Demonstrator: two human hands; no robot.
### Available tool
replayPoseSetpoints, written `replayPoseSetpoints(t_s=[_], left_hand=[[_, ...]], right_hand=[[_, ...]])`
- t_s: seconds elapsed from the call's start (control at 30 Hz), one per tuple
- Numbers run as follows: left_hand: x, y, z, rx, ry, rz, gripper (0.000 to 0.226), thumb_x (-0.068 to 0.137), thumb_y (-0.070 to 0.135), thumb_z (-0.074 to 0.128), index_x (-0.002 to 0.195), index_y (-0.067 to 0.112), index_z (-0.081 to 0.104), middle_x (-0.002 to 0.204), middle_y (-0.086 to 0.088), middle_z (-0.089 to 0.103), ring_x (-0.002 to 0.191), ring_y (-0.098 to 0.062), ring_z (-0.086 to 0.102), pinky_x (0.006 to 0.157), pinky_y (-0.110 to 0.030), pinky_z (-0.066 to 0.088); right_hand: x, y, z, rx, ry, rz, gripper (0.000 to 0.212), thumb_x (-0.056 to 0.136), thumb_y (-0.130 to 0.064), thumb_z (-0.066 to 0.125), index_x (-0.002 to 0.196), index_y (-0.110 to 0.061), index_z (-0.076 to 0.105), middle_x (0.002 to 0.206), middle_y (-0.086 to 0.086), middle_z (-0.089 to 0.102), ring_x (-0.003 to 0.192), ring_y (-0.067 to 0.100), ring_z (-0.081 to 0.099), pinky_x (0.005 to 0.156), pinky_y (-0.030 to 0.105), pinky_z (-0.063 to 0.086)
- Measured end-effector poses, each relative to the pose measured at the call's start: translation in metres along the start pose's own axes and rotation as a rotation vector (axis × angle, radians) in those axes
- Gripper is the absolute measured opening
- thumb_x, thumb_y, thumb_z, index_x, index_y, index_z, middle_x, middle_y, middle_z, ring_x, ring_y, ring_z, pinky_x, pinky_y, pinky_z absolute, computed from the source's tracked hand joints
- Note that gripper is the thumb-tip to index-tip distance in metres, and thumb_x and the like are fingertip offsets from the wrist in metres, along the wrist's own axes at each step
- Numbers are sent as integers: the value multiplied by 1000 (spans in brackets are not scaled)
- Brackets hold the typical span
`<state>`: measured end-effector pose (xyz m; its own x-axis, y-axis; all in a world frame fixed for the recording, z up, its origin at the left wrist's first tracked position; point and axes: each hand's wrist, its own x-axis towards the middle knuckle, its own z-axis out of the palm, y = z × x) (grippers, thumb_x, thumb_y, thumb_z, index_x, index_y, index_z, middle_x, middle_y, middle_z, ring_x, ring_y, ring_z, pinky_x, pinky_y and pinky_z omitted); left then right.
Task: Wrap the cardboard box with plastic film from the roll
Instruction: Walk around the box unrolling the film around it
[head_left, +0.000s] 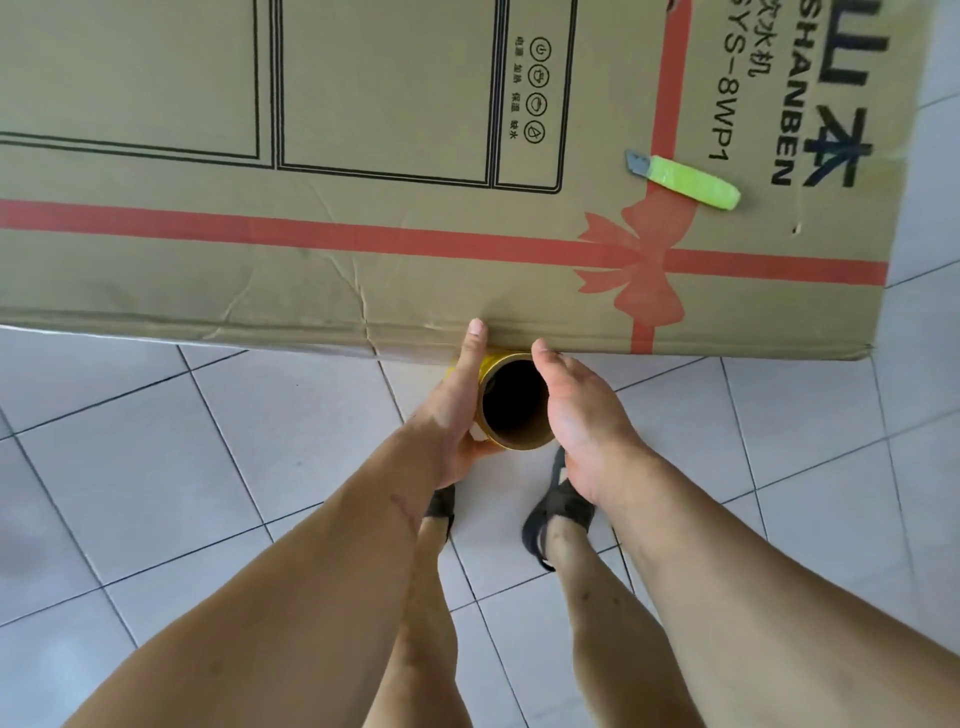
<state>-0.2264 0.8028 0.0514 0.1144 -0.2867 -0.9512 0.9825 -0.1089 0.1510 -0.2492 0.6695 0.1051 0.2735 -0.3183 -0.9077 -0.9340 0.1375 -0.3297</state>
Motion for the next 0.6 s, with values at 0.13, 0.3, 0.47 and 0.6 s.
replayPoseSetpoints(t_s=[0.13,0.3,0.47,0.6], left_hand=[[10,-8,6,23,107,39,154,26,117,62,154,31,60,150,-1,70,145,-29,60,125,-58,42],[7,1,17,31,75,67,136,36,109,72,139,19,73,127,-8,83,126,-31,75,118,-54,54],[10,-18,39,4,60,35,139,34,113,66,142,26,71,134,-6,80,130,-30,73,117,-56,53],[14,-12,51,61,212,91,135,51,111,64,152,21,62,144,-7,74,136,-32,67,121,-54,49]], right_hand=[[5,3,-5,-15,-9,59,56,96,-64,48,135,-25,57,130,-11,54,118,13,50,98,30,37],[7,8,-14,16,-58,70,67,84,-74,51,132,-28,61,135,-15,58,122,10,53,107,36,39],[14,7,-43,-92,-81,-57,45,102,-52,45,134,-23,57,124,-9,53,109,10,46,90,26,31],[19,9,-51,-65,-116,-3,59,90,-69,53,132,-29,60,135,-7,60,118,14,54,100,32,41]])
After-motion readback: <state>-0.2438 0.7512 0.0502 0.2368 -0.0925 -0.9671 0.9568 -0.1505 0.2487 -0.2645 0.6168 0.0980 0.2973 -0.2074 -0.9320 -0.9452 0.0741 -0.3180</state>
